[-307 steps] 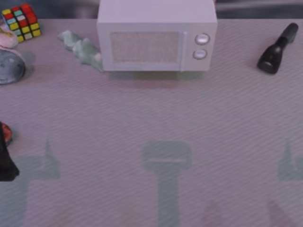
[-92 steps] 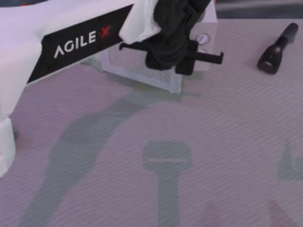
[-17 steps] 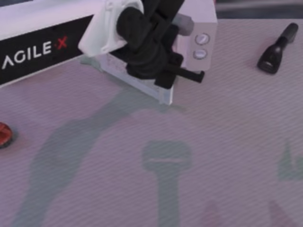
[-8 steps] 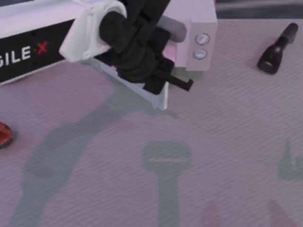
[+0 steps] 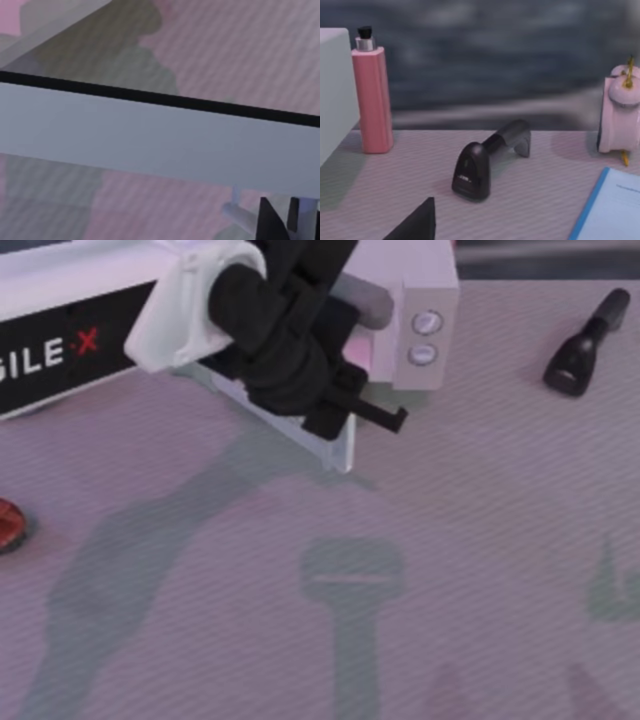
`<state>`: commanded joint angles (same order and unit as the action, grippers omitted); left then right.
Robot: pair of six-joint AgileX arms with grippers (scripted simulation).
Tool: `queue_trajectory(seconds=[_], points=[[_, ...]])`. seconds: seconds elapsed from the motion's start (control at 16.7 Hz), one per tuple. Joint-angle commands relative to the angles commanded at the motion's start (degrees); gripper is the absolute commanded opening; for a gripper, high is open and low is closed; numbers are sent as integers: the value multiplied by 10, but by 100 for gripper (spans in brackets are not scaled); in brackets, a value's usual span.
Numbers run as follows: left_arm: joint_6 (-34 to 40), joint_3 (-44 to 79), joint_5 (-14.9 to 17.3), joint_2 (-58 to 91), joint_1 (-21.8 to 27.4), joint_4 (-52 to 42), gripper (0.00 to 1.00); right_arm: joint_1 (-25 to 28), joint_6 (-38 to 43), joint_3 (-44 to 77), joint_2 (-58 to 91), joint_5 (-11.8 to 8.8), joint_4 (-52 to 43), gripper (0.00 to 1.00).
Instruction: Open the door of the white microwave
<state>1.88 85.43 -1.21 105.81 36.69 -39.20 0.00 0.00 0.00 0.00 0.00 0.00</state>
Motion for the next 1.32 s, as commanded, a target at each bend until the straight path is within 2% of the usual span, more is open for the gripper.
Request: queue_trajectory(seconds=[0.84,1.02,1.32], points=[[0,0,0,0,0,0,0,0,0,0,0,0,0,100],[-6,-7,8,-3,0,0,0,0,0,0,0,0,0,100],[-66,-41,40,-35,-21,9,0,0,0,0,0,0,0,100]])
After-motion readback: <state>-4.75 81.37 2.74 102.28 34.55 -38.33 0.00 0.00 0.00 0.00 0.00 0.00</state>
